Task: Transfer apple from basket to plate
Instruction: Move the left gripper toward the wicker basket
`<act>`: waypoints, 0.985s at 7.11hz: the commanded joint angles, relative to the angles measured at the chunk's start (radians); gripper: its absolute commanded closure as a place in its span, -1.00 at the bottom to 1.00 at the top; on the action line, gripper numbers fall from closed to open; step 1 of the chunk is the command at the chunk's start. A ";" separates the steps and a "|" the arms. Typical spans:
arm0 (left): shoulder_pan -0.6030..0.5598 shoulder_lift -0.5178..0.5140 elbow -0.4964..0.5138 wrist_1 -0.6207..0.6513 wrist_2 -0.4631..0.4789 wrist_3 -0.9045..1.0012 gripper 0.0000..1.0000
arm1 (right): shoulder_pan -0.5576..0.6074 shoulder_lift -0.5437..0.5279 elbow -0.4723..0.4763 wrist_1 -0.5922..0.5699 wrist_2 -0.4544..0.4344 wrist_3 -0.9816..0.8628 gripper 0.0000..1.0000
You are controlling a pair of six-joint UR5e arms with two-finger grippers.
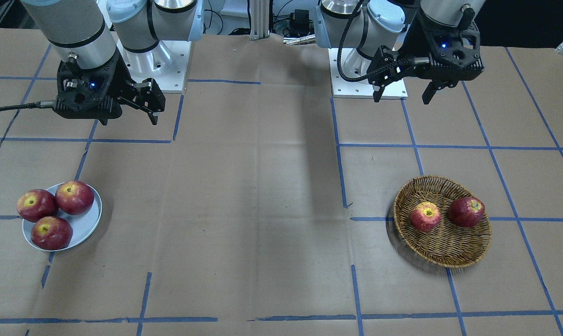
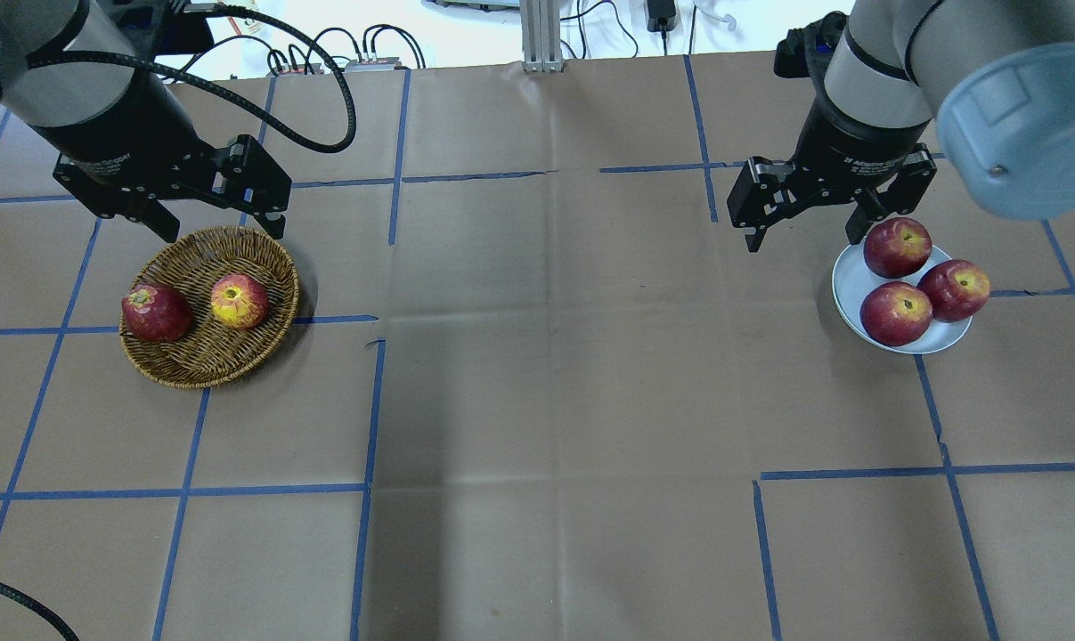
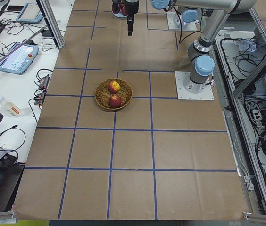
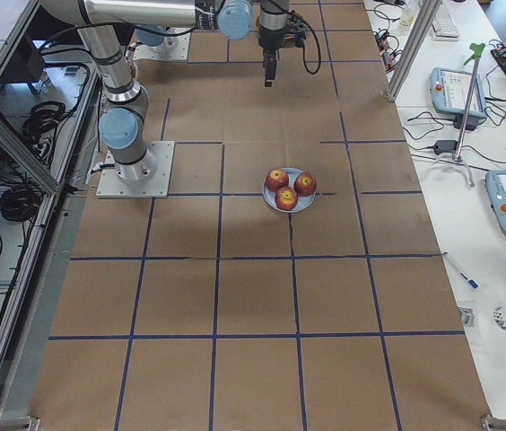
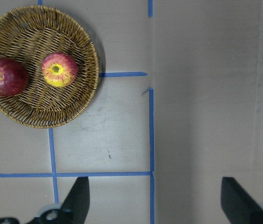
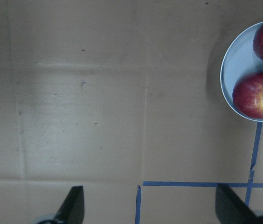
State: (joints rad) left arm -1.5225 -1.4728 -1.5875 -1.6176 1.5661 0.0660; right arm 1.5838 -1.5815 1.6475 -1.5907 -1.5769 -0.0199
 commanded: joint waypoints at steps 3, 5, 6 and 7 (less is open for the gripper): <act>-0.004 -0.015 -0.020 -0.002 0.002 -0.003 -0.98 | -0.001 0.000 0.000 0.000 0.000 0.000 -1.00; -0.004 -0.014 0.003 0.002 0.012 0.000 -0.98 | -0.001 0.000 0.000 0.000 0.000 0.000 -1.00; -0.001 0.002 0.032 0.018 0.006 0.005 -0.98 | 0.001 0.000 0.000 0.000 0.000 0.000 -1.00; -0.001 -0.020 0.040 0.007 0.014 0.000 -0.98 | -0.001 0.000 0.000 0.000 0.000 0.000 -1.00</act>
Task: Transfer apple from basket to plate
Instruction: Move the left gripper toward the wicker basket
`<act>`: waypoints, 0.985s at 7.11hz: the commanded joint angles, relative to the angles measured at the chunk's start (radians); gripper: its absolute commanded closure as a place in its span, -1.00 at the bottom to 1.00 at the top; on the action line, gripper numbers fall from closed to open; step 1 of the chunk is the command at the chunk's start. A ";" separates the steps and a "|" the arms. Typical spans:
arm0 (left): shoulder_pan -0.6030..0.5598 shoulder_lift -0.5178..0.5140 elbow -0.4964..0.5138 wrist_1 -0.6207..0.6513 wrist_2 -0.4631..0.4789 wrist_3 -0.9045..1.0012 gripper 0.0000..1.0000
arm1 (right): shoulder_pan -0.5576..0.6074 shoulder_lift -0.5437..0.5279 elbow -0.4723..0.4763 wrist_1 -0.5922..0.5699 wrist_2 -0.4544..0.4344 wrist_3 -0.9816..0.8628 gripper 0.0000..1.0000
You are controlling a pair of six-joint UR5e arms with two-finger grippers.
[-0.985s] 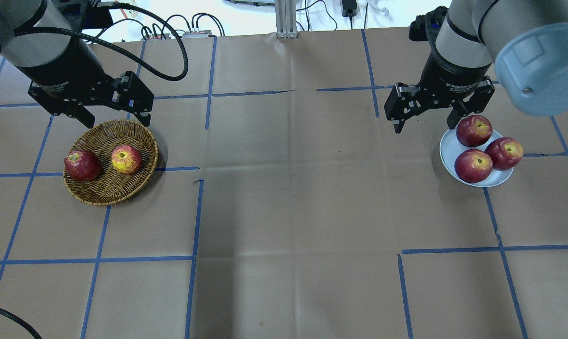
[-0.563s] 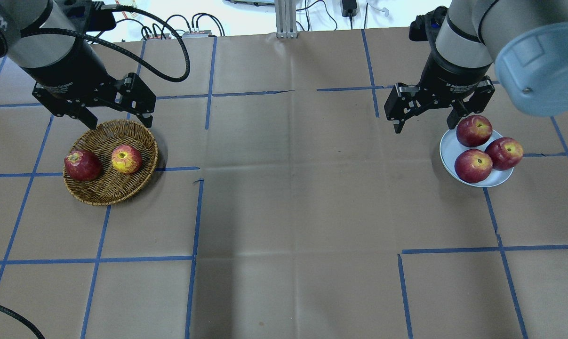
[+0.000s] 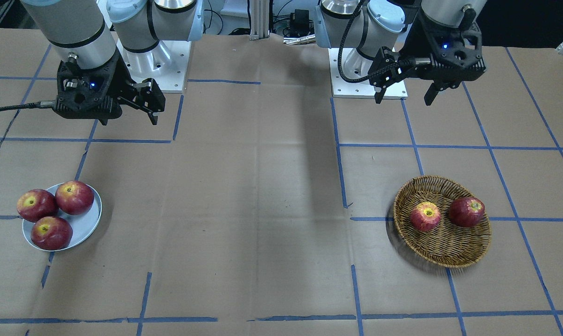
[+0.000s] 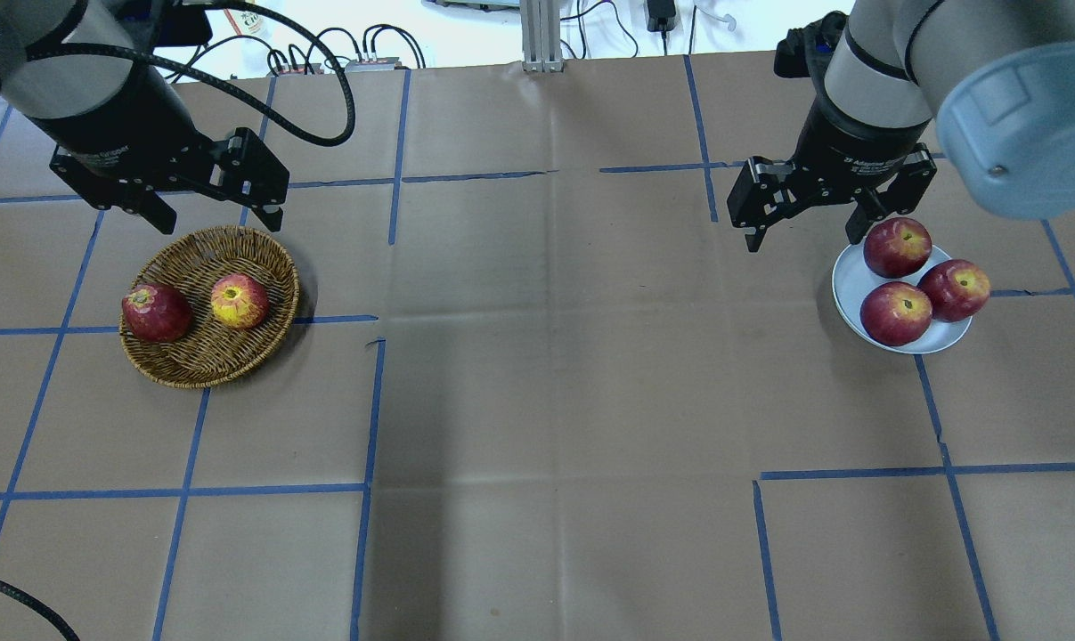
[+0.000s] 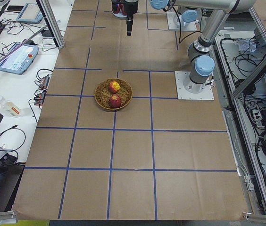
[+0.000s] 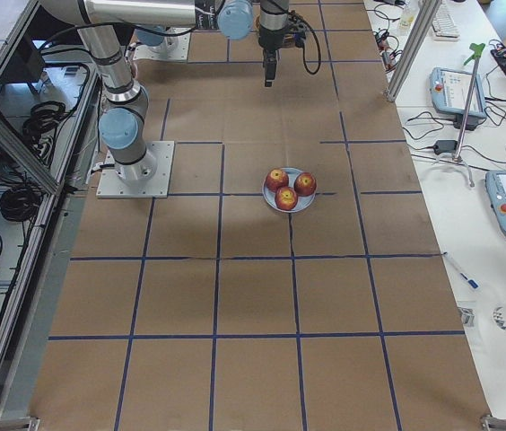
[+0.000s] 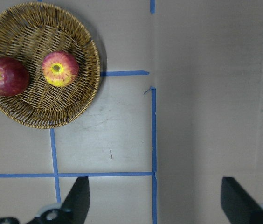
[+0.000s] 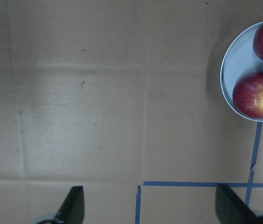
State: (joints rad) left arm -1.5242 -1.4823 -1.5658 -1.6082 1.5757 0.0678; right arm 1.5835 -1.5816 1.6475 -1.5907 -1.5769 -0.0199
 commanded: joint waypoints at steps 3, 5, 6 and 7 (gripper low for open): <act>-0.046 -0.013 -0.011 -0.016 0.007 0.003 -0.99 | 0.000 0.000 0.000 0.000 0.000 -0.002 -1.00; -0.080 -0.059 -0.016 0.000 0.009 0.001 -0.99 | 0.000 0.002 0.002 -0.002 0.000 -0.002 -1.00; -0.080 -0.062 -0.022 0.002 0.009 0.000 -0.99 | 0.000 0.000 0.002 0.000 0.000 -0.002 -1.00; -0.077 -0.065 -0.037 0.004 0.007 0.004 -0.98 | 0.000 0.002 0.002 -0.002 0.000 -0.003 -1.00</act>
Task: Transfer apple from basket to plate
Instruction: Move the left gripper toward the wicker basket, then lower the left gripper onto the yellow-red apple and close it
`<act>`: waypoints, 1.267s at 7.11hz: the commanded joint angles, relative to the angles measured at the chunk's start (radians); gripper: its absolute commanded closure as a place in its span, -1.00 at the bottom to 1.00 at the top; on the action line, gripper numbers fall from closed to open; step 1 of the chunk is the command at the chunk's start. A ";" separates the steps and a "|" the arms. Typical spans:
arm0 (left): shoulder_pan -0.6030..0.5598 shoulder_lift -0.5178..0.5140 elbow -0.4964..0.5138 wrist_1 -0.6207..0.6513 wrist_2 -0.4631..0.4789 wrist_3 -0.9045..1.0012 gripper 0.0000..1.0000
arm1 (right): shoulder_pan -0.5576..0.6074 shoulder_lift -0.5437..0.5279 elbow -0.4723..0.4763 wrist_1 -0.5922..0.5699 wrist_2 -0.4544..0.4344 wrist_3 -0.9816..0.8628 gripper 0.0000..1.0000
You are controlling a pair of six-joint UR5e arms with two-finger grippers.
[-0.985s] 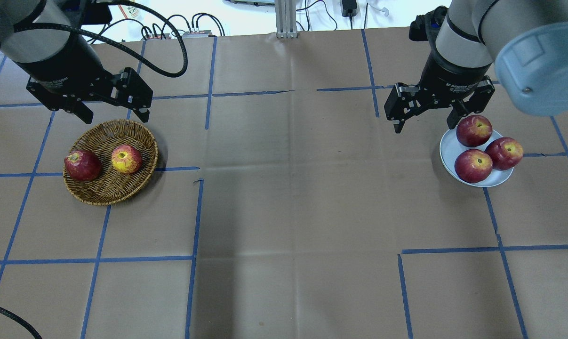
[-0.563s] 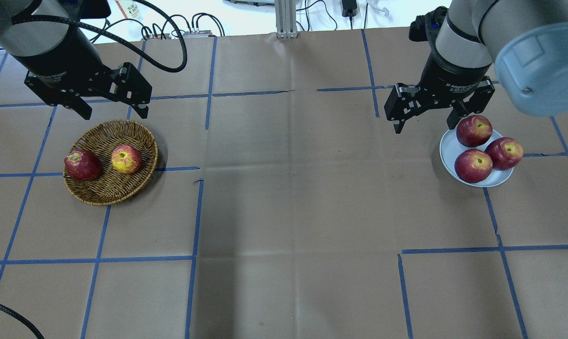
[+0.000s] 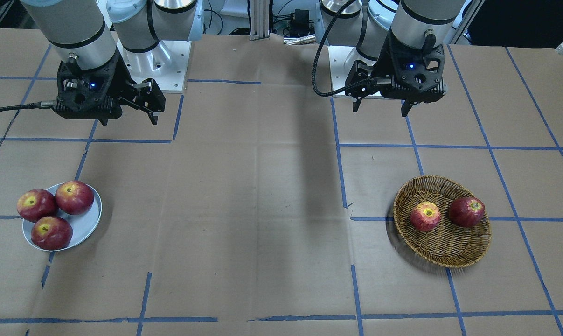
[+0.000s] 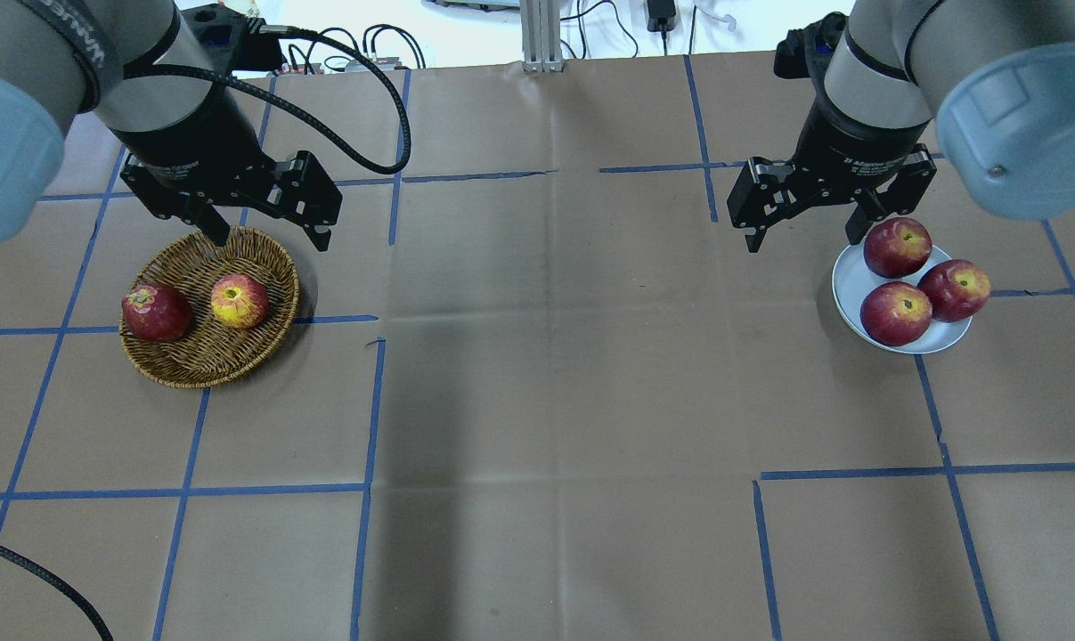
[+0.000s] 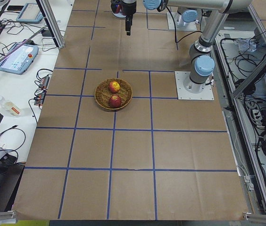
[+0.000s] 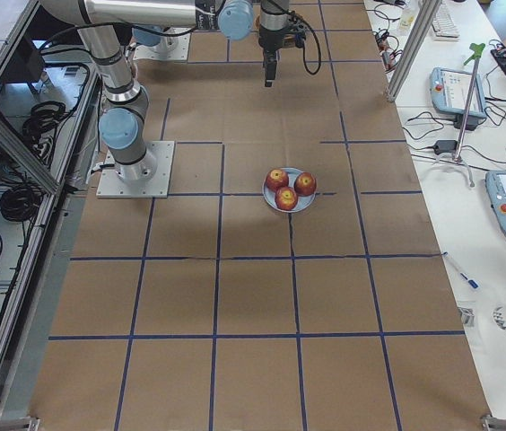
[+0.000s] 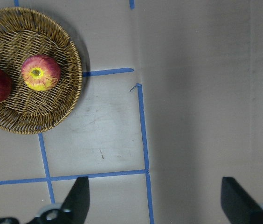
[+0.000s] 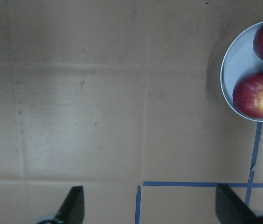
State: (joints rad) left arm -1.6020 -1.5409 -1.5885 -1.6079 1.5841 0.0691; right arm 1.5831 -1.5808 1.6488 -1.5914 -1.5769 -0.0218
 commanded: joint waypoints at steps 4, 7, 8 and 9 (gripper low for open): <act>0.153 -0.025 -0.137 0.142 0.004 0.291 -0.98 | 0.000 -0.001 0.000 -0.001 0.000 -0.001 -1.00; 0.247 -0.127 -0.232 0.354 0.063 0.509 -0.98 | 0.000 -0.001 0.000 -0.001 0.000 -0.001 -1.00; 0.288 -0.186 -0.234 0.428 0.063 0.597 -0.98 | 0.000 -0.001 0.000 -0.001 0.000 -0.001 -1.00; 0.301 -0.230 -0.226 0.483 0.065 0.656 -0.98 | 0.000 -0.001 0.000 -0.001 0.000 -0.001 -1.00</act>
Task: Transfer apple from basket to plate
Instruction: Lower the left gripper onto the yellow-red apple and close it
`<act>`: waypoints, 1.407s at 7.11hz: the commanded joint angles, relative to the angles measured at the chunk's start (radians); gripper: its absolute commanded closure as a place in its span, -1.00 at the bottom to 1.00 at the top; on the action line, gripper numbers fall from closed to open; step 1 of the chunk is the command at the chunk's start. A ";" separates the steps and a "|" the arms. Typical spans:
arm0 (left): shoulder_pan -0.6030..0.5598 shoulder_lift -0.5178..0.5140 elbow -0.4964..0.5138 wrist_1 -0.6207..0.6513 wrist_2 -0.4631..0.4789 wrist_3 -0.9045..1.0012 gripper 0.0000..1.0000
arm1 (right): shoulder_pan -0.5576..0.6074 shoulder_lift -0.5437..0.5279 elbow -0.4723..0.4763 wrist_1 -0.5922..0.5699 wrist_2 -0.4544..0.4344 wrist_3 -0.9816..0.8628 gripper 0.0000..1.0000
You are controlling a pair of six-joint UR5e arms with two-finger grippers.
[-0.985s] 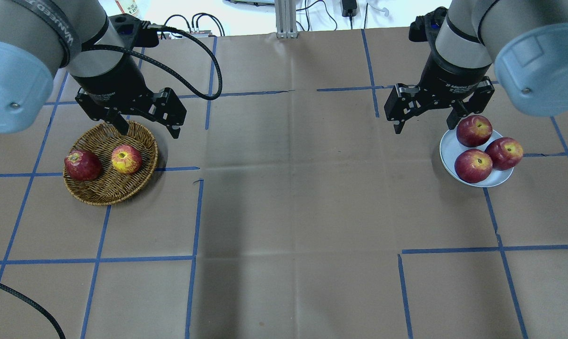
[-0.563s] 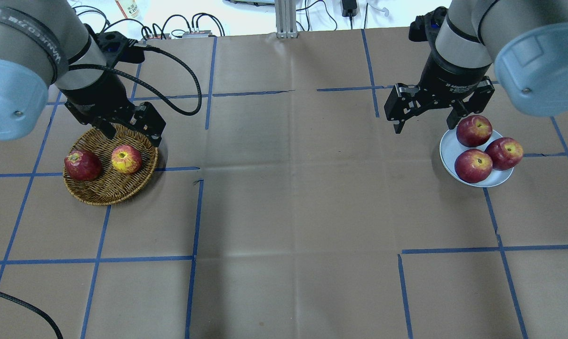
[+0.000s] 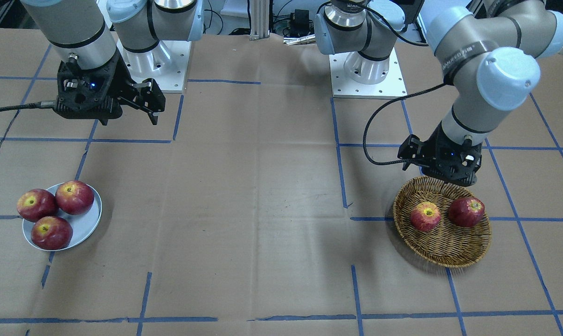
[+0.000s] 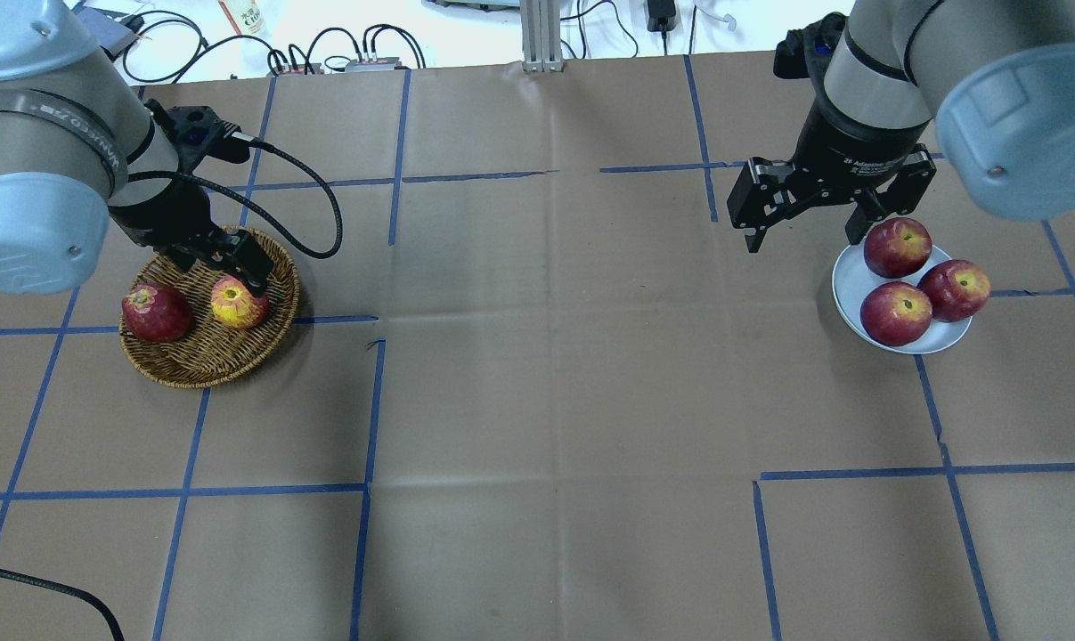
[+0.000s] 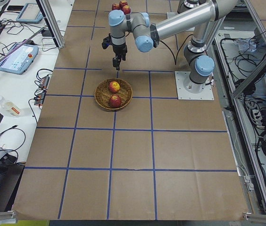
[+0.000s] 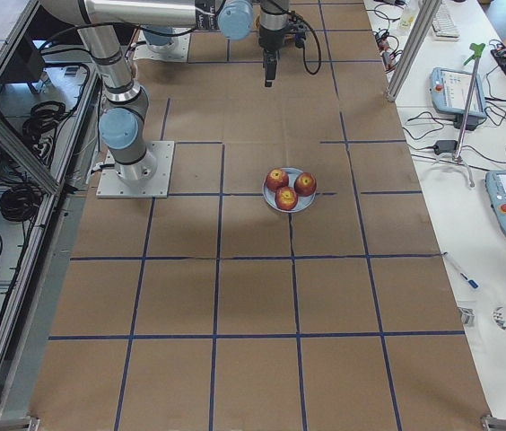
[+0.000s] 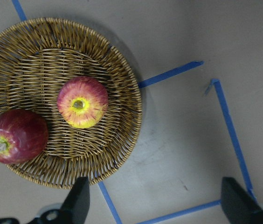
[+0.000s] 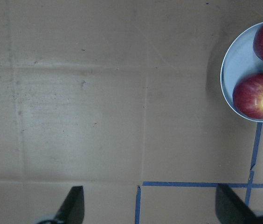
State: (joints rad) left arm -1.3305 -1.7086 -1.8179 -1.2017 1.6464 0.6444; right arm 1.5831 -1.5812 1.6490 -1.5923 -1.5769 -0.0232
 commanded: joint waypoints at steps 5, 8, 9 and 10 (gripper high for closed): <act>0.039 -0.203 -0.011 0.185 -0.005 0.198 -0.98 | 0.000 0.001 0.000 0.000 0.000 0.000 -1.00; 0.059 -0.249 -0.001 0.220 -0.003 0.205 -0.98 | 0.000 0.001 0.000 0.000 0.000 0.000 -1.00; 0.059 -0.265 -0.009 0.235 -0.002 0.204 -0.98 | 0.000 0.001 0.000 0.000 0.000 0.000 -1.00; 0.059 -0.285 -0.021 0.260 -0.002 0.207 -0.98 | 0.000 0.000 0.000 0.002 0.000 0.002 -1.00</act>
State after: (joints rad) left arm -1.2729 -1.9719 -1.8277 -0.9658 1.6439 0.8495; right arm 1.5831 -1.5805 1.6490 -1.5919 -1.5769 -0.0227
